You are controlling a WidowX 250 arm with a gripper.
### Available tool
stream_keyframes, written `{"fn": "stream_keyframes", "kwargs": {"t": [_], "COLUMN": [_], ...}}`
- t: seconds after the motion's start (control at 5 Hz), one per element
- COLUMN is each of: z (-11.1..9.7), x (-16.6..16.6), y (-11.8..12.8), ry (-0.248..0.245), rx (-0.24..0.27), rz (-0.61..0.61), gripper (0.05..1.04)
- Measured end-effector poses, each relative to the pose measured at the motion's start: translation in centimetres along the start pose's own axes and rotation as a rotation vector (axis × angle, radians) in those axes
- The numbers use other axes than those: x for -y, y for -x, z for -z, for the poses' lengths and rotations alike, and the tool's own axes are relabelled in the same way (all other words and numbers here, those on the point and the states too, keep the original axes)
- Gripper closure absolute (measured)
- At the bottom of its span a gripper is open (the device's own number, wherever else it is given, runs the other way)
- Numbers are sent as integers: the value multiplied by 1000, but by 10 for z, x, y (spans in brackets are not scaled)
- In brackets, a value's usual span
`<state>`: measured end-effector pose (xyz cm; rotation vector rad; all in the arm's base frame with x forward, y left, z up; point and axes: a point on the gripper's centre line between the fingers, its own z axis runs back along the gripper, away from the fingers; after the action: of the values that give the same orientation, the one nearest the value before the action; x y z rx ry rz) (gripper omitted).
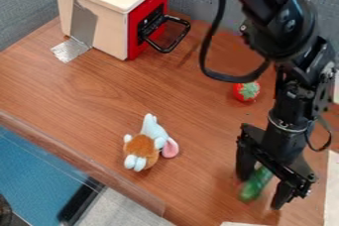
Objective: Put the cucumber and on the right side of the table
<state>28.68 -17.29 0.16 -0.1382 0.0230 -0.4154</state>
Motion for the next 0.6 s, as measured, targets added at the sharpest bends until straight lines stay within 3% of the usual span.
{"fn": "stream_keyframes", "kwargs": {"t": [0.2, 0.6], "z": [2, 3], "x": [1, -3], "y": [0, 2], "ry": [10, -17], "rx": [-4, -22], "rz": [2, -10], "gripper": [134, 718]}}
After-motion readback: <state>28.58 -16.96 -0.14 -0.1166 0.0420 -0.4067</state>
